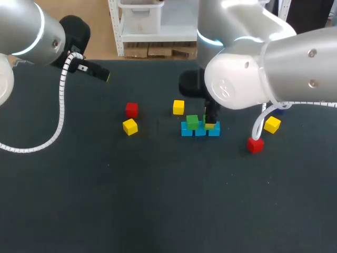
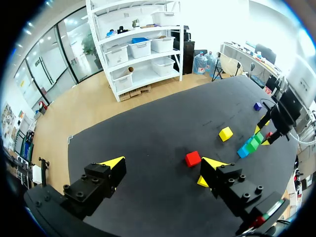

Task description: Place the blue cubes, place green cubes on the blue cubes, place the yellow cubes on the green cubes, then place the red cubes on the yellow cubes, and place purple cube on the red cubes.

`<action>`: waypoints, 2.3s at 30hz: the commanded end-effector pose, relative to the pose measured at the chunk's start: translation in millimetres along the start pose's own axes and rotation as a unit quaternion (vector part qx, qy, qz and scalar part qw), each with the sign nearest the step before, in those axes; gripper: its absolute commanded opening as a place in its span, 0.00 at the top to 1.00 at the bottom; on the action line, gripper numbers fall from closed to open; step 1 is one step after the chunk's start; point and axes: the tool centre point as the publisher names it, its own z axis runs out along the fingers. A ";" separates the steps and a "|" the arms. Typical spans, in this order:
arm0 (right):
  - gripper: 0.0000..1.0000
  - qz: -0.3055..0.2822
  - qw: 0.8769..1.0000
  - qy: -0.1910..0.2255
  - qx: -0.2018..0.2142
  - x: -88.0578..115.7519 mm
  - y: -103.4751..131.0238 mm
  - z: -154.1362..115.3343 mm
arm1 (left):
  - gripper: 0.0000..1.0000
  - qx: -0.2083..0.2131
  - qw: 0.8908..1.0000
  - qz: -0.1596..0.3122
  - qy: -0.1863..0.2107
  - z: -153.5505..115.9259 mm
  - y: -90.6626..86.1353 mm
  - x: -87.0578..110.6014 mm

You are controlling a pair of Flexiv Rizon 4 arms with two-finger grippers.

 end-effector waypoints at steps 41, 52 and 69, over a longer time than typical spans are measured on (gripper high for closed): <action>0.00 0.061 0.996 -0.018 0.057 77.3 31.8 -99.8 | 0.00 0.000 1.000 0.000 0.000 0.0 0.0 -0.2; 0.00 0.117 0.992 -0.028 0.040 92.2 49.5 -82.0 | 0.00 0.000 1.000 0.000 0.000 0.0 0.0 -0.2; 0.00 0.159 0.987 -0.010 0.004 145.9 12.1 -47.7 | 0.00 0.000 1.000 0.000 0.000 0.0 0.0 -0.2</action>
